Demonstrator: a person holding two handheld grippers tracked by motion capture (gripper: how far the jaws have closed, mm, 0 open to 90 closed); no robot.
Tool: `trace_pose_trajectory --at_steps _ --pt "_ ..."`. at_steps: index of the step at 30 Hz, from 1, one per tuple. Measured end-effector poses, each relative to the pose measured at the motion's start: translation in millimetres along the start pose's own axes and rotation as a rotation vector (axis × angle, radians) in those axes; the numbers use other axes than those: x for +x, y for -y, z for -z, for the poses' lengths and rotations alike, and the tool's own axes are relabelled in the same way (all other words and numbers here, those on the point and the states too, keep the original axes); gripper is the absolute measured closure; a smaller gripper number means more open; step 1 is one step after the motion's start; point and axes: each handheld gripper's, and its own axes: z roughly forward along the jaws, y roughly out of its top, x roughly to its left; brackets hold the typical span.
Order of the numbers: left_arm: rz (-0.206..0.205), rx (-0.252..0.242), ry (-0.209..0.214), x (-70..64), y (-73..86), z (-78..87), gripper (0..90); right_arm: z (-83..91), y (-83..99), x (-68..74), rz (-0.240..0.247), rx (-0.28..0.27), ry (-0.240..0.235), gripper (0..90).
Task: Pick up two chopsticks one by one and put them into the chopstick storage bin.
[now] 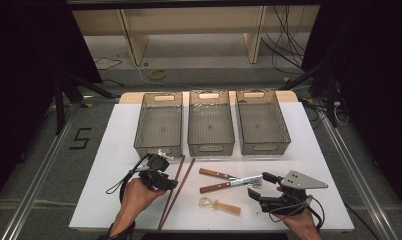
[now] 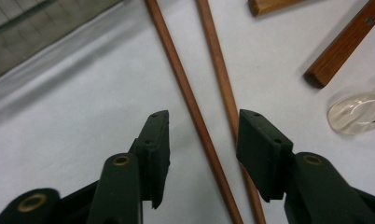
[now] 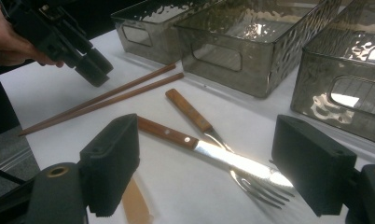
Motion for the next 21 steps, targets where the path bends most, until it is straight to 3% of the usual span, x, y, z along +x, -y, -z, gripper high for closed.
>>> trace_pose_trajectory --at_steps 4,8,13,16,21 --pt "-0.013 0.046 0.013 -1.5 -1.0 -7.0 57.9 -0.2 -0.2 0.1 -0.002 0.002 -0.002 24.5" --pt "-0.031 0.079 -0.010 -2.4 -1.0 -13.5 62.1 -0.6 -0.3 0.3 0.000 0.003 -0.003 24.9" --pt "-0.037 0.092 -0.020 -3.3 -0.3 -18.3 67.5 -0.9 -0.4 0.0 -0.002 0.006 -0.006 25.3" --pt "-0.067 0.109 -0.053 -5.8 -1.9 -18.8 71.4 -1.0 -0.5 0.1 -0.003 0.007 -0.006 25.7" --pt "-0.086 0.125 -0.055 -5.3 -3.2 -18.6 74.5 -1.2 -0.4 0.1 -0.003 0.010 -0.007 26.1"
